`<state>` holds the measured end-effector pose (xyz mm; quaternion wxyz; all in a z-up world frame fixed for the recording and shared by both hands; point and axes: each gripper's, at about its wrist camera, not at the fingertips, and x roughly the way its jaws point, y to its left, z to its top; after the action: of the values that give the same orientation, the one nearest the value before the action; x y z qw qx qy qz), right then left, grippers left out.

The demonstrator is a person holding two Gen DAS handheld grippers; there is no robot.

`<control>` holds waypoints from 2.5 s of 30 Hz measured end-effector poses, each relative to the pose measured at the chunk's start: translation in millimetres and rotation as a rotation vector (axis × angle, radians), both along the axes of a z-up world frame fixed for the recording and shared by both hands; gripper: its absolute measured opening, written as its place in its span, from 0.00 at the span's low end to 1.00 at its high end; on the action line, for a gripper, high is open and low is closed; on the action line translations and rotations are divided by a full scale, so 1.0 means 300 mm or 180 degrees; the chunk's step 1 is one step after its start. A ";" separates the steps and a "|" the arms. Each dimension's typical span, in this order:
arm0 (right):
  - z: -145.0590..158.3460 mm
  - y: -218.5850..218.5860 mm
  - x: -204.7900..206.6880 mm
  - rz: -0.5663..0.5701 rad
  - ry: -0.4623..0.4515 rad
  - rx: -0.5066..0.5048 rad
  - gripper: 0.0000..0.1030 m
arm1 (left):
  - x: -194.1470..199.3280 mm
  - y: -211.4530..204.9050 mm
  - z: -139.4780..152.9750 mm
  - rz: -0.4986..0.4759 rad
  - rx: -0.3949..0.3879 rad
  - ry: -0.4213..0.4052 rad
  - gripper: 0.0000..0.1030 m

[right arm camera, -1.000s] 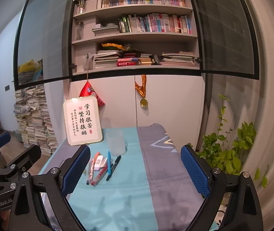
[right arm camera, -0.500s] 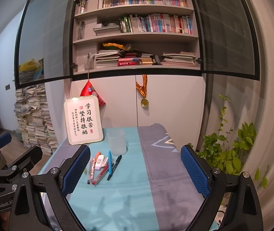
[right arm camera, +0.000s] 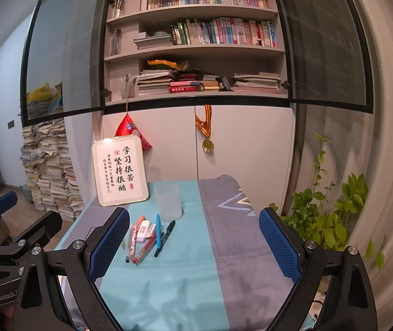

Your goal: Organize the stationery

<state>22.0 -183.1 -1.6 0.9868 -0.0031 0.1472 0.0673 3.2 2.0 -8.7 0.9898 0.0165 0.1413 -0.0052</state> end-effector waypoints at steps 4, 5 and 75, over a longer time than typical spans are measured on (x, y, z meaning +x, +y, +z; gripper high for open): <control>0.000 -0.001 0.002 -0.0002 0.0005 -0.0001 0.92 | 0.000 0.000 0.001 0.0001 -0.0008 -0.0008 0.99; -0.003 0.003 0.002 -0.0002 0.0014 -0.0004 0.92 | 0.001 0.001 0.002 0.0000 -0.0006 -0.0009 0.99; -0.553 0.267 1.049 0.0289 0.2191 0.0087 0.49 | 0.952 0.367 -0.546 0.0381 -0.0730 0.1957 0.45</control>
<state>336.5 -102.9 -167.5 0.8752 0.0264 0.4702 0.1102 288.7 112.2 -172.3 0.8949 -0.1056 0.4325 0.0324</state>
